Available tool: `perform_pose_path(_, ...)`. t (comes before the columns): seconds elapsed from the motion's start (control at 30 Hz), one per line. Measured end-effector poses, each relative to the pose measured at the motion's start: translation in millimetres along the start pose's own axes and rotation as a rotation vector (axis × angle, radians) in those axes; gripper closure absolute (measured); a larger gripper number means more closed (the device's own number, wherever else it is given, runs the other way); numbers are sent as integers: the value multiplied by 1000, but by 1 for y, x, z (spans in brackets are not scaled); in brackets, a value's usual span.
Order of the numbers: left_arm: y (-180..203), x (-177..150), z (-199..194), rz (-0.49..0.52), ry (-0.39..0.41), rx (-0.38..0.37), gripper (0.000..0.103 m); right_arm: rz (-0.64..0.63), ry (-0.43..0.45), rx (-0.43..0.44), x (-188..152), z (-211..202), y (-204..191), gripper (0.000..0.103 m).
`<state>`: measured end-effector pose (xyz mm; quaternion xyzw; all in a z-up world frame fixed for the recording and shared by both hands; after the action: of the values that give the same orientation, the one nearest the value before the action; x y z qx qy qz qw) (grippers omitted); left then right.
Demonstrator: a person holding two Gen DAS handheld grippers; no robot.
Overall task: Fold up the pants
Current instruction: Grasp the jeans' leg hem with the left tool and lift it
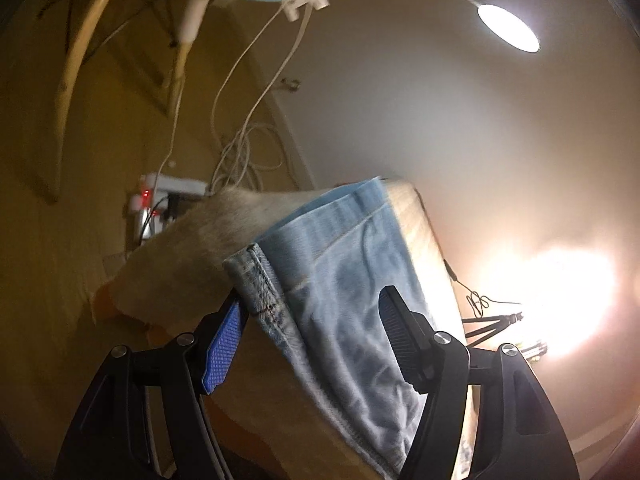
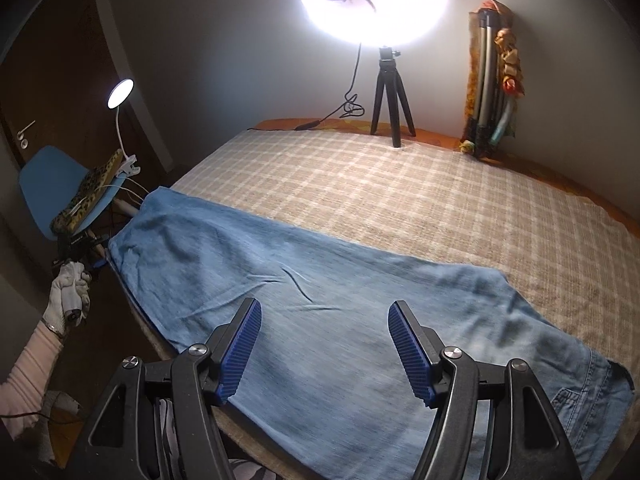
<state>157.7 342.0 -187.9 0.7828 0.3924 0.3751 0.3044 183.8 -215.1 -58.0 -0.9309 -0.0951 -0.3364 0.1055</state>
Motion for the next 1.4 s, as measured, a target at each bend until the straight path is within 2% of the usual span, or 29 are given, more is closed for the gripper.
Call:
perform_pose_path(0.07, 6, 0, -3, 28, 12, -10, 37, 5, -3, 3, 0, 3, -1, 34)
perform_pose_path(0.13, 10, 2, 1, 81, 8, 25, 37, 12, -9, 11, 0, 6, -2, 34)
perform_pose_path(0.17, 10, 1, 4, 87, 5, 47, 37, 12, -11, 13, 0, 7, -3, 34)
perform_pose_path(0.23, 7, 1, 11, 67, -4, 46, 37, 6, -12, 13, 1, 9, -8, 34)
perform_pose_path(0.37, 13, 4, 18, 97, 28, 95, 40, -18, -15, 21, 5, 12, -19, 34)
perform_pose_path(0.4, 19, 4, 21, 126, 32, 126, 44, -28, -16, 20, 6, 13, -23, 34)
perform_pose_path(0.47, 29, 4, 23, 196, 50, 180, 83, -40, -16, 24, 9, 14, -28, 34)
perform_pose_path(0.5, 35, 3, 22, 225, 59, 195, 82, -46, -17, 28, 11, 16, -32, 34)
perform_pose_path(0.63, 56, 0, 15, 302, 108, 158, 83, -78, -32, 39, 17, 23, -44, 34)
perform_pose_path(0.7, 75, -7, 14, 387, 125, 141, 83, -95, -44, 49, 22, 29, -51, 34)
perform_pose_path(0.87, 112, -33, 14, 529, 107, 71, 84, -114, -72, 105, 41, 49, -70, 34)
perform_pose_path(1.0, 131, -61, 17, 569, 61, -14, 84, -116, -125, 228, 68, 79, -102, 29)
perform_pose_path(1.17, 154, -97, 24, 635, 5, -82, 84, -113, -195, 378, 95, 129, -147, 21)
perform_pose_path(1.3, 174, -131, 28, 679, -51, -157, 84, -26, -268, 525, 106, 180, -174, 21)
perform_pose_path(1.4, 188, -158, 32, 729, -102, -193, 84, 30, -301, 581, 107, 212, -185, 21)
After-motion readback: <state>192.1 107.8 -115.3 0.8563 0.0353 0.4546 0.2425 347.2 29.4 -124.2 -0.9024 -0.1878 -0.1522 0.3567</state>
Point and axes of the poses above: each gripper's, at about its wrist camera, not at the fingertips, and z roughly the way its jaws point, y to its right, x to its top, the point moved 3 cm from there along z, roughly the way its jaws point, and after that the axes turned 1 degree about x, right-handed, at the moved point
